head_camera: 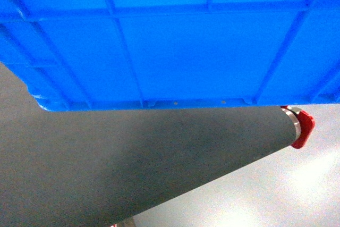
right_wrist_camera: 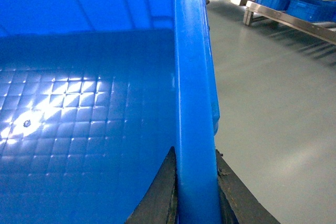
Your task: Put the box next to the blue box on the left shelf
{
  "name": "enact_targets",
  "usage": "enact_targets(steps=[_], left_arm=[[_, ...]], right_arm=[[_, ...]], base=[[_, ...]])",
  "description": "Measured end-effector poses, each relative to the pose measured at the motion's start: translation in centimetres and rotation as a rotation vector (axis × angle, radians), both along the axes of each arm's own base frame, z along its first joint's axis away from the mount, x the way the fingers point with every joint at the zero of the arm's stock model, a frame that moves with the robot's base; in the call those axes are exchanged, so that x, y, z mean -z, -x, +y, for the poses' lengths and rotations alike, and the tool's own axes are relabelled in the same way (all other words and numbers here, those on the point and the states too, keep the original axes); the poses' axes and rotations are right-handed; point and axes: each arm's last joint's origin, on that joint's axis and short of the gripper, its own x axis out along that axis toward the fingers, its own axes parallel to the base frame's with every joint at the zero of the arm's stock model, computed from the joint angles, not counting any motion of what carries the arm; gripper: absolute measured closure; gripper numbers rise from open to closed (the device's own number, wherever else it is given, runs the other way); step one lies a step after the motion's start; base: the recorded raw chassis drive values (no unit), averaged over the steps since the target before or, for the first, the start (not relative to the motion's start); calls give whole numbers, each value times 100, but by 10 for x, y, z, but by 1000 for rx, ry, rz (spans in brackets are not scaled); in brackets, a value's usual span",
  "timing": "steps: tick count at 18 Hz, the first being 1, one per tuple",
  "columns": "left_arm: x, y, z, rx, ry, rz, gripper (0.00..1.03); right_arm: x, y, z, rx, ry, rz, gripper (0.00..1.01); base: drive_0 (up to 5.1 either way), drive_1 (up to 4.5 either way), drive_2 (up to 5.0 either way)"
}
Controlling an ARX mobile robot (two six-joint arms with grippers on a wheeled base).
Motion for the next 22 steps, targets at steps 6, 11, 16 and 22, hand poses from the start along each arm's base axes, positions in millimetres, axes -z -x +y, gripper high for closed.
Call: enact_targets(steps=[6, 11, 16, 22], left_arm=[[0, 0, 0, 0, 0, 2, 71], [0, 0, 0, 0, 0, 2, 71], [0, 0, 0, 0, 0, 2, 71], [0, 0, 0, 0, 0, 3, 71]], right_arm=[[0, 0, 0, 4, 1, 3, 91], [0, 0, 0, 3, 1, 2, 91], [0, 0, 0, 3, 1, 1, 91], [0, 0, 0, 4, 1, 3, 91]], base=[[-163, -163, -163], [-160, -160, -160], [-168, -168, -168], [-159, -159, -159]])
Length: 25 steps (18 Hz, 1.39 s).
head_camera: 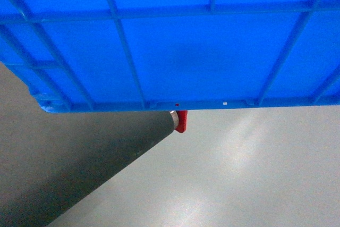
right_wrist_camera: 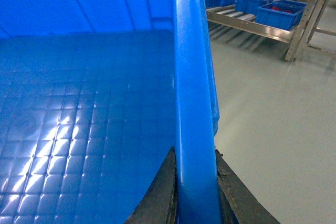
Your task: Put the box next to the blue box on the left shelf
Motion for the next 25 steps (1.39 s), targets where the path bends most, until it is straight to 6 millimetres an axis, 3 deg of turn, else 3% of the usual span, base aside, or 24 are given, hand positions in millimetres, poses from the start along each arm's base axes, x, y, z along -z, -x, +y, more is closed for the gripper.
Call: enact_targets(steps=[25], left_arm=[[0, 0, 0, 0, 0, 3, 71]], right_arm=[[0, 0, 0, 0, 0, 0, 91]], base=[[-161, -161, -161]])
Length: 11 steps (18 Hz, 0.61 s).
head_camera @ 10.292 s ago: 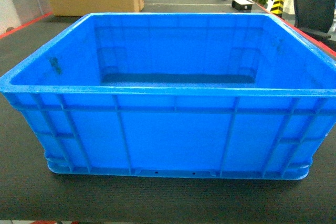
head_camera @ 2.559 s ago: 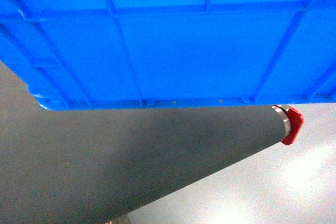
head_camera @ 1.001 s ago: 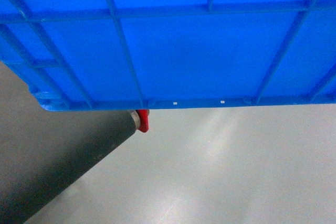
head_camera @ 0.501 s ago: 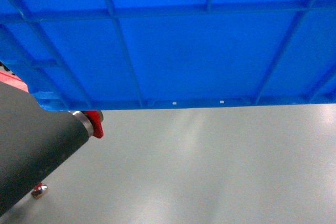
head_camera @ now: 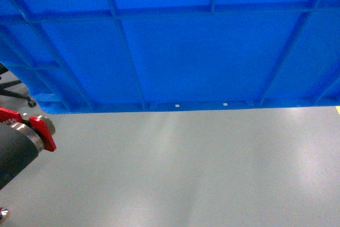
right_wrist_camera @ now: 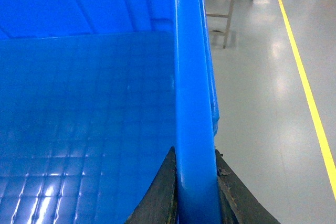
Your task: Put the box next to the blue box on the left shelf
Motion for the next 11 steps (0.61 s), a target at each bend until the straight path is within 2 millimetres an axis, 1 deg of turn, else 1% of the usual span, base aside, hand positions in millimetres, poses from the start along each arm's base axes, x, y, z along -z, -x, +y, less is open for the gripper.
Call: enact_targets(steps=[11], left_arm=[[0, 0, 0, 0, 0, -3, 71]], right_arm=[[0, 0, 0, 0, 0, -1, 91]], base=[[-168, -168, -168]])
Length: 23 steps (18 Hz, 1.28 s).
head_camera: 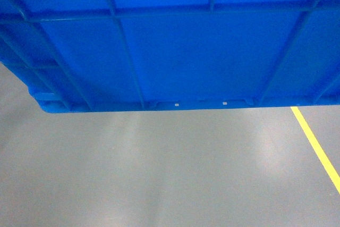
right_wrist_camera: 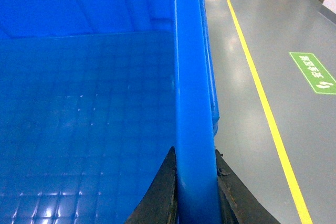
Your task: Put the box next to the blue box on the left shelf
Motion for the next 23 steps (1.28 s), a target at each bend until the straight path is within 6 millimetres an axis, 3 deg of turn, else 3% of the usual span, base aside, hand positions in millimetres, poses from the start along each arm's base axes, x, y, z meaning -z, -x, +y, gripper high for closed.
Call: enact_targets(steps=[13, 19, 23], left_arm=[[0, 0, -1, 1, 0, 0, 71], [0, 0, 0, -2, 0, 2, 71], [-1, 0, 0, -1, 0, -7, 71]], right_arm=[[0, 0, 0, 3, 3, 0, 91], [0, 0, 0, -5, 2, 0, 91], [-1, 1, 1, 0, 3, -5, 91]], base=[[-94, -94, -94], [85, 85, 85], [-28, 375, -432]])
